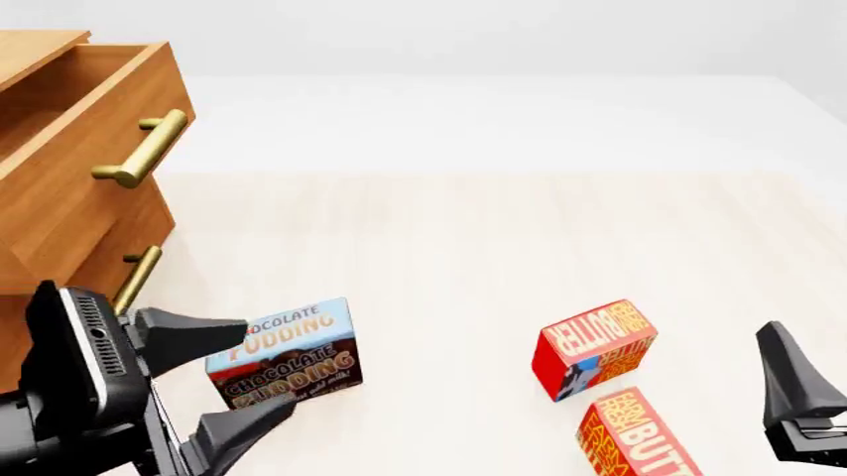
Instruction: Put the bowl in the top drawer of the cabinet.
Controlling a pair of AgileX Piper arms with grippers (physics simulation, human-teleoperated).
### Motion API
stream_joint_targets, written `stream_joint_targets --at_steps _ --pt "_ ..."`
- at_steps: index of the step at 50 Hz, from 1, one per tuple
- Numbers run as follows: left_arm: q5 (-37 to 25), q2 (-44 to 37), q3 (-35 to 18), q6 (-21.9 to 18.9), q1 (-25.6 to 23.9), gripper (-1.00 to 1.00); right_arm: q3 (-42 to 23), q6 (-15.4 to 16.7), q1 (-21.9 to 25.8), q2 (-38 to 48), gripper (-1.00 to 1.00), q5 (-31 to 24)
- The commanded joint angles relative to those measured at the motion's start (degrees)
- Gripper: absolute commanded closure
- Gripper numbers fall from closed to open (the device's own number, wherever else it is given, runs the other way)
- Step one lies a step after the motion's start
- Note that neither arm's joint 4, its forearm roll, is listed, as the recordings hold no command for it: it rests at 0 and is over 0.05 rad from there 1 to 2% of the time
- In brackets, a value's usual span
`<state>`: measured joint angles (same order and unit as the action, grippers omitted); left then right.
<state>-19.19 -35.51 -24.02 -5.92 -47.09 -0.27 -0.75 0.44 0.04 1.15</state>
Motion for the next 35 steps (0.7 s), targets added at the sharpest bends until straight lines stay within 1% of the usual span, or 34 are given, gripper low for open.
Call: stream_joint_targets --at_steps 1,5,14,18,21,23,24,25,35 --pt "-2.0 -6.4 -2.9 0.2 -3.8 -1.00 0.0 0.0 0.3 0.0 -1.00 -0.2" --pt "-2.7 -8.7 -3.6 1.4 -6.1 -1.00 0.0 0.0 0.5 0.0 -1.00 -0.1" --pt "-5.4 -11.3 -5.3 1.7 -7.7 -1.00 0.0 -0.1 0.5 0.0 -1.00 0.1" --pt "-5.8 -11.8 -5.2 1.6 -7.5 -1.00 0.0 0.0 0.5 0.0 -1.00 0.1" --pt "-6.1 -12.1 -5.5 2.2 -8.4 -1.00 0.0 0.0 0.5 0.0 -1.00 0.2" --pt "-6.1 -12.3 -5.7 3.2 -9.5 -1.00 0.0 0.0 0.6 0.0 -1.00 0.1" --pt "-5.6 -12.6 -5.4 4.9 -10.9 -1.00 0.0 -0.1 0.7 0.0 -1.00 0.2" --pt "-5.1 -12.8 -5.0 5.7 -11.6 -1.00 0.0 -0.1 0.6 0.0 -1.00 0.2" --pt "-0.8 -16.0 -3.1 9.1 -15.1 -1.00 0.0 -0.1 0.4 0.0 -1.00 0.3"
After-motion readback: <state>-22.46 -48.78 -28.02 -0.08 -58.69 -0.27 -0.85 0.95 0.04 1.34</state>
